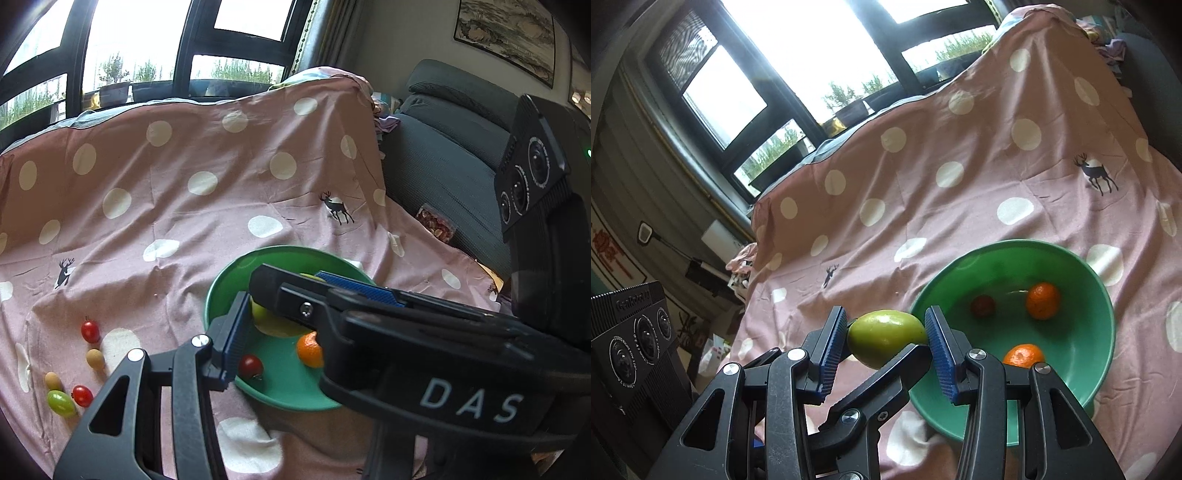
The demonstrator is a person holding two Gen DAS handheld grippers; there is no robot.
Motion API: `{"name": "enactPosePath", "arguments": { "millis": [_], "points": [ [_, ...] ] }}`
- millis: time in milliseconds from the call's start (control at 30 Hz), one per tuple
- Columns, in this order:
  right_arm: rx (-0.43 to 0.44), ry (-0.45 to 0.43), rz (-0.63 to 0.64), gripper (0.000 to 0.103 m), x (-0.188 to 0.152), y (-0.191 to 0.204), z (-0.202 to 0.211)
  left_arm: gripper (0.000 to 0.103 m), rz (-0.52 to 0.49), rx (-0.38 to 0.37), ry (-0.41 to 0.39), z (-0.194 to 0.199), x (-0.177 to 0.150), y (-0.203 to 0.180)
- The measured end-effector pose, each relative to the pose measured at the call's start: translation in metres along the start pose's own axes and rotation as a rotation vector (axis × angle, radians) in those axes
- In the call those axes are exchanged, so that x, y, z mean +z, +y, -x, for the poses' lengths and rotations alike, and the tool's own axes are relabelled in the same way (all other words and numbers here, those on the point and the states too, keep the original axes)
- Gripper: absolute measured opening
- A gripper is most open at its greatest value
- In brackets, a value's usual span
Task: Organize fruits
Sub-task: 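Lift the yellow-green tomato with the right gripper toward the green bowl, then lower the yellow-green tomato into the green bowl and open the right gripper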
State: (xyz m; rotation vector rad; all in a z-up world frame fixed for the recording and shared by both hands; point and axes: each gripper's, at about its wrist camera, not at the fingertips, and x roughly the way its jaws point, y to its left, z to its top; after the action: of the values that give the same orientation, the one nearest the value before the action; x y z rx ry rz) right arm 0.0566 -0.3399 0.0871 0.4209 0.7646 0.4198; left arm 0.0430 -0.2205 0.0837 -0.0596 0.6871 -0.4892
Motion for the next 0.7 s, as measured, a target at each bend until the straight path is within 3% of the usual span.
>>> {"name": "enactPosePath", "arguments": {
  "millis": [700],
  "points": [
    [-0.082, -0.04, -0.134, 0.048, 0.013, -0.067, 0.019, 0.046, -0.033, -0.094, 0.066, -0.054, 0.01, -0.04]
  ]
}}
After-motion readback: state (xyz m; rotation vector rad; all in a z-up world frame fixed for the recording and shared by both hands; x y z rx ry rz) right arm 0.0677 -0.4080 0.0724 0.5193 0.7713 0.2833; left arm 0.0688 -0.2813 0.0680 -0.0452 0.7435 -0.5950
